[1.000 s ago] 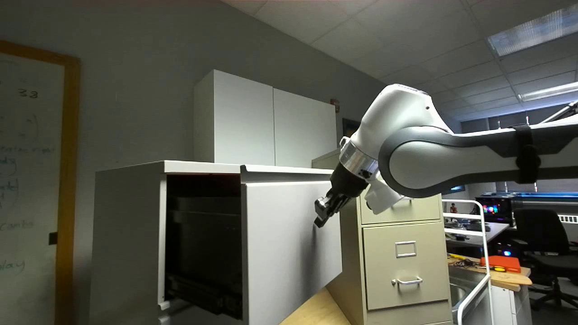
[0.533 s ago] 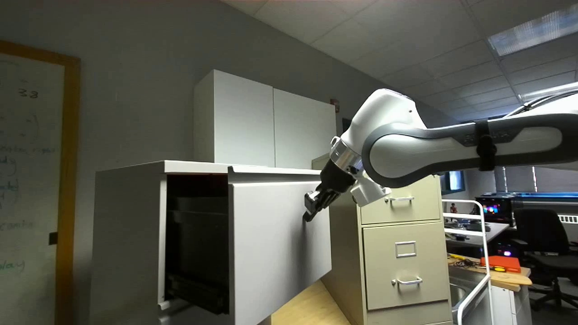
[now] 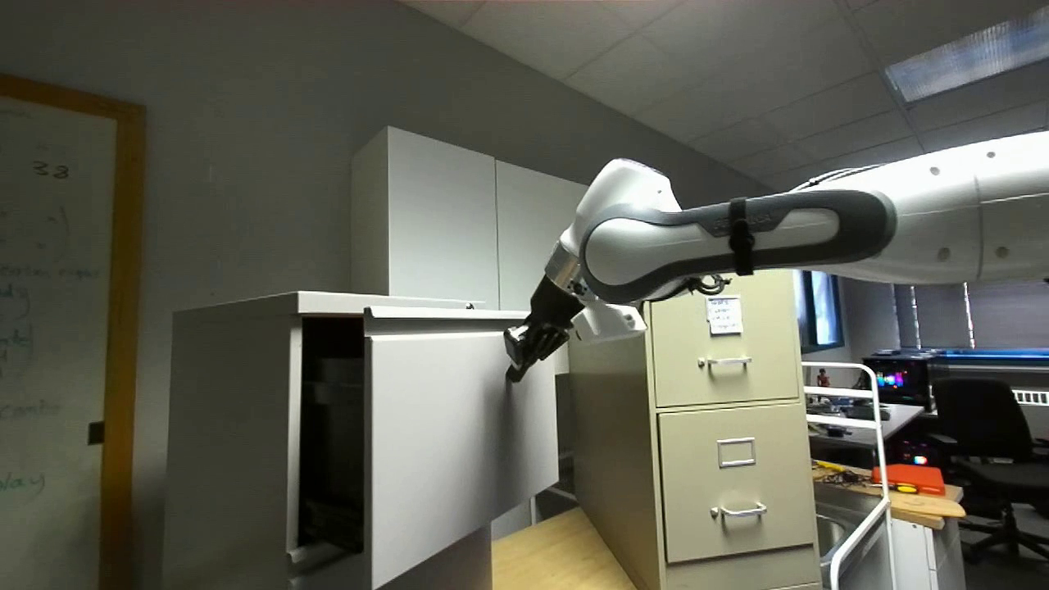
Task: Close the top drawer
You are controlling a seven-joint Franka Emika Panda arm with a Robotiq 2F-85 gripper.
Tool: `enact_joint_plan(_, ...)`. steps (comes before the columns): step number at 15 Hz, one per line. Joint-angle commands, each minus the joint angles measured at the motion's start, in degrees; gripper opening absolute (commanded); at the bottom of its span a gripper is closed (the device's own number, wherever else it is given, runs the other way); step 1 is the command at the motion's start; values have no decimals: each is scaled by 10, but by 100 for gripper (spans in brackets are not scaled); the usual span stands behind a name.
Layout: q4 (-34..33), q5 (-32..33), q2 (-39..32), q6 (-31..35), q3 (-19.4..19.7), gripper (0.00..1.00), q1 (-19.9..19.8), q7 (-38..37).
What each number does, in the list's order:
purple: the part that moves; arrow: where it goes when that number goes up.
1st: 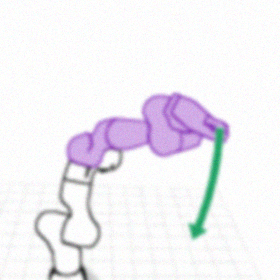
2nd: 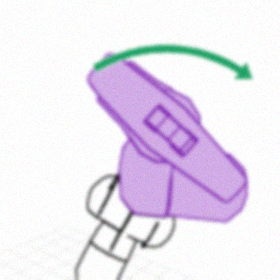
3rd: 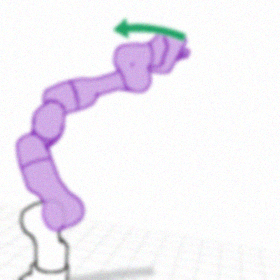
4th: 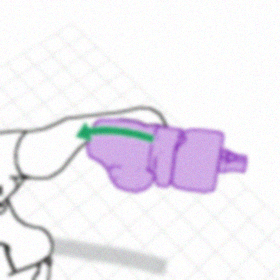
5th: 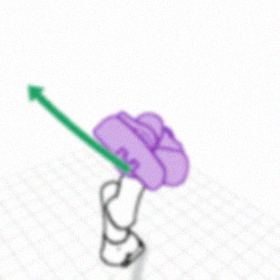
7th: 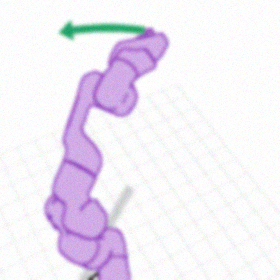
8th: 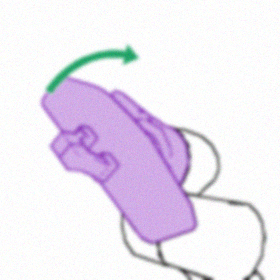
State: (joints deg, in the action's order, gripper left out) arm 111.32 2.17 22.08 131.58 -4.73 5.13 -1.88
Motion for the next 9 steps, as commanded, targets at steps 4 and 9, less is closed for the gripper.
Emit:
enact_joint_plan(4, -219, 18, -172, -71, -25, 0, 1, -16)
enact_joint_plan(9, -353, 49, -274, -130, -41, 0, 22, -20)
